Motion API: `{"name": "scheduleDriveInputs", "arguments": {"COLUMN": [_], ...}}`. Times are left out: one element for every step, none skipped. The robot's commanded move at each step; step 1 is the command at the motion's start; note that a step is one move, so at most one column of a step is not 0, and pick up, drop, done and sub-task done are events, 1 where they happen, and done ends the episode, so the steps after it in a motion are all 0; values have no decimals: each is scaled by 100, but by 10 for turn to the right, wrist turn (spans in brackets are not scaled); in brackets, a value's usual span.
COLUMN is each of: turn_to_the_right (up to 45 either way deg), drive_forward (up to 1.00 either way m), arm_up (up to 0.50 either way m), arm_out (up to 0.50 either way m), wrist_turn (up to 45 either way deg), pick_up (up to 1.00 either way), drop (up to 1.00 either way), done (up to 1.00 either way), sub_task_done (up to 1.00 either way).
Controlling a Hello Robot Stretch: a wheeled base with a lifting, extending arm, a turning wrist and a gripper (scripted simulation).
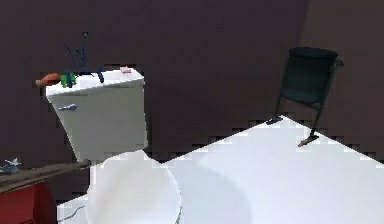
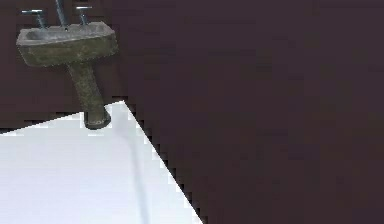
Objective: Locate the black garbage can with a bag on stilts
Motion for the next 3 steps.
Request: {"name": "scheduleDriveInputs", "arguments": {"turn_to_the_right": [390, 0, 0], "drive_forward": [0, 45, 100], "arm_up": [0, 0, 0], "arm_out": [0, 0, 0], "wrist_turn": [0, 0, 0], "pick_up": [0, 0, 0], "drop": [0, 0, 0], "done": [0, 0, 0], "sub_task_done": [0, 0, 0]}}
